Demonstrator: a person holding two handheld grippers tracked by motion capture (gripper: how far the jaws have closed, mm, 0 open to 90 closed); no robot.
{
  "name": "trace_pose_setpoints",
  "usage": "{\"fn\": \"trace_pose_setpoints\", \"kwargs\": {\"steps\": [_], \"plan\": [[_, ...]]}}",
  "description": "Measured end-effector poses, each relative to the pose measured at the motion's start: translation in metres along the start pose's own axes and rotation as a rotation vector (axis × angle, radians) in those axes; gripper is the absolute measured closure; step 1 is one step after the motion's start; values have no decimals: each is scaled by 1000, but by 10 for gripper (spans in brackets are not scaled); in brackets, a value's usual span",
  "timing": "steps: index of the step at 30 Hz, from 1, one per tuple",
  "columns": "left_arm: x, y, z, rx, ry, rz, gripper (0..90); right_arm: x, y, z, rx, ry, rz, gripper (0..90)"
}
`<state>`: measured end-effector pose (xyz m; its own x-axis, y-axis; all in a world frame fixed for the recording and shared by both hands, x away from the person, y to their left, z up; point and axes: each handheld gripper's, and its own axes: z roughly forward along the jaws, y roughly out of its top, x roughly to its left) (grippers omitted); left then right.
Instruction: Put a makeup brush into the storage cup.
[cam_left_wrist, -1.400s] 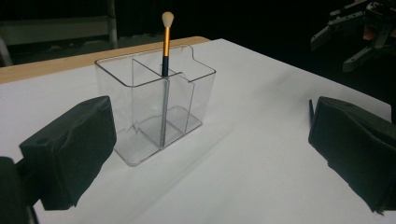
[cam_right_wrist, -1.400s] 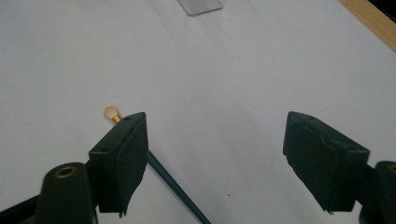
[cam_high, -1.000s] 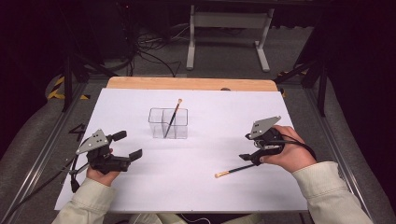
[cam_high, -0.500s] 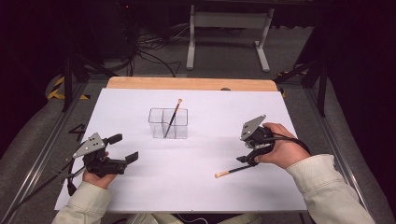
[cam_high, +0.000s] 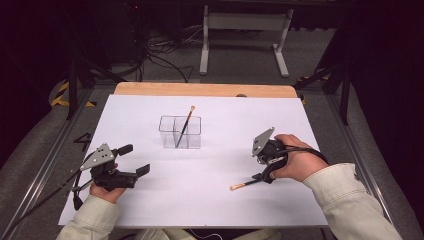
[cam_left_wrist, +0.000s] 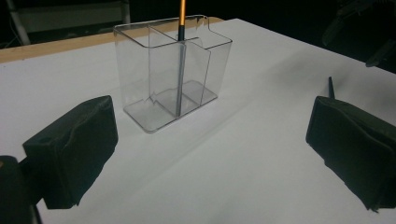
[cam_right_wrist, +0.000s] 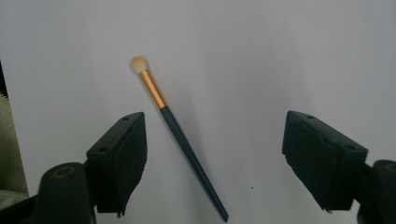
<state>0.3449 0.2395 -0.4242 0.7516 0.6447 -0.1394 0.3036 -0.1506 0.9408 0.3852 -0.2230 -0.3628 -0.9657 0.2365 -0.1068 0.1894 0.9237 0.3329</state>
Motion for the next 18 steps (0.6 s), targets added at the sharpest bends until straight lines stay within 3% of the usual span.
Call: {"fn": "trace_pose_setpoints", "kwargs": {"steps": [10,18], "plan": [[-1,0,0,2,-7,1,29,1,3,13,43,26,-32,249],[-1,-1,1,5,-10,2,30,0,0,24,80,43,-22,259]]}}
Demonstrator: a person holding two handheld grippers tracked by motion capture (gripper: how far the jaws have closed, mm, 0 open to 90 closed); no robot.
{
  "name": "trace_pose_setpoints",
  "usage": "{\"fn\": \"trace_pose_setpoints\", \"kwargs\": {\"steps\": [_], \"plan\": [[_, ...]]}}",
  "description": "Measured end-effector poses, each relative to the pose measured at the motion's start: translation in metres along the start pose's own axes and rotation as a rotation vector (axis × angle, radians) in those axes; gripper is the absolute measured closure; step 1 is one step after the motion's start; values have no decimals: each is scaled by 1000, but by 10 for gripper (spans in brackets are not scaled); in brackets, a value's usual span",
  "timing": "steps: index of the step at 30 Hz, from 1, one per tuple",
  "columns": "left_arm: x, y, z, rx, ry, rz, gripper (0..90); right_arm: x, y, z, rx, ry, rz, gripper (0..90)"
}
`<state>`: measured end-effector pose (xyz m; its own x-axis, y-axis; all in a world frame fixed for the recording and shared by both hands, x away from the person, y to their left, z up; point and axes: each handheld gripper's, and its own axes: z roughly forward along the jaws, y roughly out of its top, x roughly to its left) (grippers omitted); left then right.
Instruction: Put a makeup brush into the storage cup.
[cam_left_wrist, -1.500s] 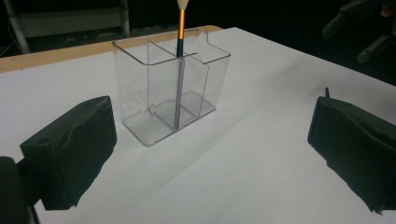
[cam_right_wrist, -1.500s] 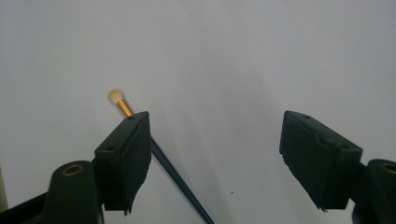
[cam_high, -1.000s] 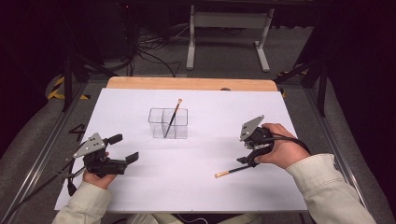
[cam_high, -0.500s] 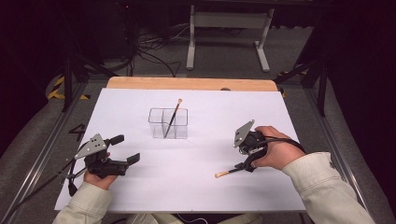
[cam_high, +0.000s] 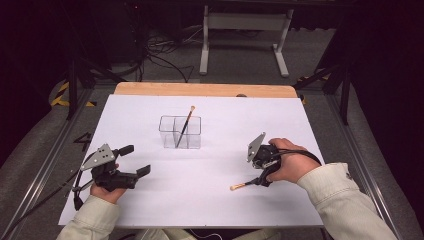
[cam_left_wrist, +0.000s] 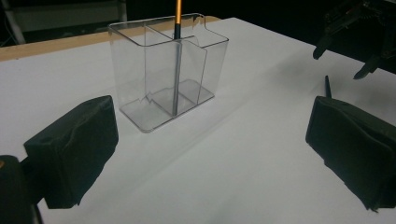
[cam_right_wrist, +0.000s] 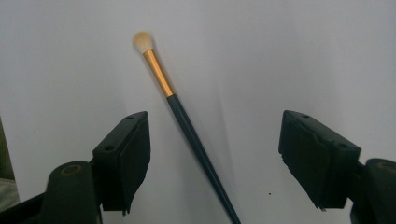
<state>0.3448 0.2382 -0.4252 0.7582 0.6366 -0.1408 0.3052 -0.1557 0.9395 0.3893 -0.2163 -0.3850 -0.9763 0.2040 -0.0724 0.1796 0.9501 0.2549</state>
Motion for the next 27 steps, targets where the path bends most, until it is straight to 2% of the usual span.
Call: {"fn": "trace_pose_setpoints", "kwargs": {"steps": [6,11,24,27], "plan": [[-1,0,0,-2,-3,7,33,0,0,8,35,7,14,238],[-1,0,0,-2,-4,7,33,0,-1,12,40,15,18,240],[-1,0,0,2,-8,11,32,1,-3,26,48,45,20,306],[-1,0,1,2,-11,8,32,1,-4,29,61,44,13,351]]}}
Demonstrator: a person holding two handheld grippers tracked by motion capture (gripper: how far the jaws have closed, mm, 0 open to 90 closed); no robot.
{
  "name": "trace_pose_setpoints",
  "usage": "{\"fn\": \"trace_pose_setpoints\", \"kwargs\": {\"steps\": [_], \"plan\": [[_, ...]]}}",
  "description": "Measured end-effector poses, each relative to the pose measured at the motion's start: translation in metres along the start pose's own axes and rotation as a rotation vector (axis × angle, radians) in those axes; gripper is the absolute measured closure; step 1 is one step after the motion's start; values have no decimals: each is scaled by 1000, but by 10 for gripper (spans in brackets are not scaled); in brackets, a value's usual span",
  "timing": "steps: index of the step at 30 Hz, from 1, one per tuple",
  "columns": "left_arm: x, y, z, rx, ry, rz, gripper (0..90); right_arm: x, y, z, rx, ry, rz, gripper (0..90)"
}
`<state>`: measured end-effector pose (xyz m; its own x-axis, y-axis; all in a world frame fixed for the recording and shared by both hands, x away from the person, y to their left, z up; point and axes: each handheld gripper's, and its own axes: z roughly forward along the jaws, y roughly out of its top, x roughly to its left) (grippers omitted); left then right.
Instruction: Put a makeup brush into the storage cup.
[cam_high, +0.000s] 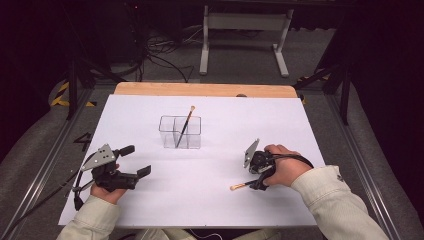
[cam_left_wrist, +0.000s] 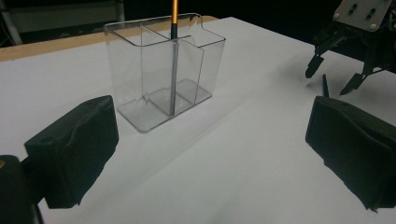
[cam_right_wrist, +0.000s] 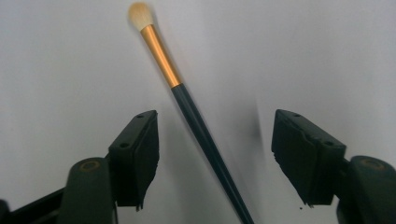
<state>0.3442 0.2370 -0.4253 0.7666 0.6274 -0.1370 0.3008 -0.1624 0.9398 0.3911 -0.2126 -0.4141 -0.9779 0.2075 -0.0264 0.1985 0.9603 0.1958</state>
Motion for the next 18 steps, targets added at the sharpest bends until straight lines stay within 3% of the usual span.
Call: {"fn": "trace_pose_setpoints", "kwargs": {"steps": [14,18], "plan": [[0,0,0,1,-2,5,32,2,3,5,81,20,-64,574],[0,0,0,3,-4,1,32,3,3,6,83,23,-73,610]]}}
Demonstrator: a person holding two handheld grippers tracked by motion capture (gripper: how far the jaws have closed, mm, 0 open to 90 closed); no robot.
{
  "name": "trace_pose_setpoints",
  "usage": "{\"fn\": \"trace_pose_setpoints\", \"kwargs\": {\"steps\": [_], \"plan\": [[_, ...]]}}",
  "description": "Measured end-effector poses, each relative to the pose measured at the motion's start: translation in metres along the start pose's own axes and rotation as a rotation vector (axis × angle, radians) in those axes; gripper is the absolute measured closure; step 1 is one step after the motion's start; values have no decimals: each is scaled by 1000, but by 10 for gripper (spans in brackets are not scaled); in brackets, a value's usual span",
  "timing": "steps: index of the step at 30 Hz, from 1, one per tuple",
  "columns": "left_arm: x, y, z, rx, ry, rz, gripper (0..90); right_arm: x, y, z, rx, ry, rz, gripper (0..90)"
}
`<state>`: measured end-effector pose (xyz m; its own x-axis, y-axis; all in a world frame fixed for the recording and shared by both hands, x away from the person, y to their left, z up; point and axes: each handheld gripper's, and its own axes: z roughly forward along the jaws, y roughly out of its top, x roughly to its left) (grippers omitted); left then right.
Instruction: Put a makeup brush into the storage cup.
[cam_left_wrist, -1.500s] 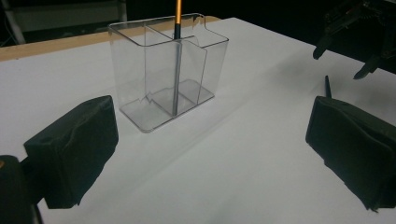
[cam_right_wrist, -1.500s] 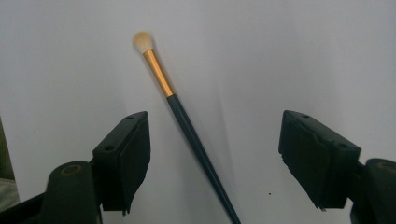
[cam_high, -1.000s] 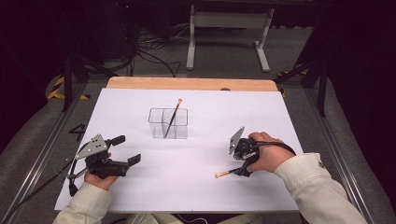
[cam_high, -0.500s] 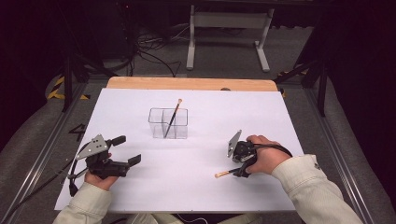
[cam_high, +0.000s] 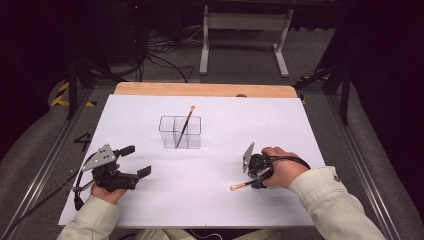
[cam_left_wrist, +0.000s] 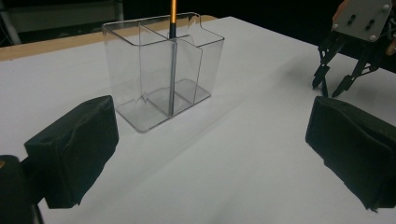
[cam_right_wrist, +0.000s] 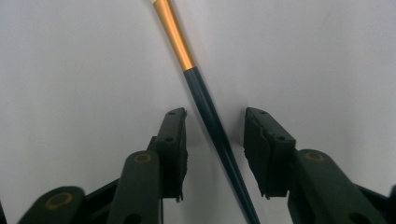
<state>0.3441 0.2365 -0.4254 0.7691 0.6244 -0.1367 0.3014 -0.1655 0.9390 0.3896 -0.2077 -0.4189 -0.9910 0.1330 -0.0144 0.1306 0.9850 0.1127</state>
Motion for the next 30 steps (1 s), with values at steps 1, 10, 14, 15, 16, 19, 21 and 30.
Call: {"fn": "trace_pose_setpoints", "kwargs": {"steps": [1,10,14,15,16,19,21,30], "plan": [[0,0,0,3,-1,1,32,0,1,0,7,-4,-7,616],[-1,0,0,-2,-2,2,32,2,6,0,51,7,-58,760],[-1,0,1,0,-2,5,32,3,7,0,61,18,-69,811],[-1,0,1,0,-2,6,32,3,7,0,65,21,-71,832],[-1,0,1,2,-2,6,32,3,7,0,64,22,-68,833],[-1,0,1,-5,1,3,28,3,7,0,65,23,-70,833],[-1,0,0,-6,3,2,26,3,7,0,62,21,-67,834],[-2,-2,2,-4,-10,15,14,4,5,-3,33,14,-43,840]]}}
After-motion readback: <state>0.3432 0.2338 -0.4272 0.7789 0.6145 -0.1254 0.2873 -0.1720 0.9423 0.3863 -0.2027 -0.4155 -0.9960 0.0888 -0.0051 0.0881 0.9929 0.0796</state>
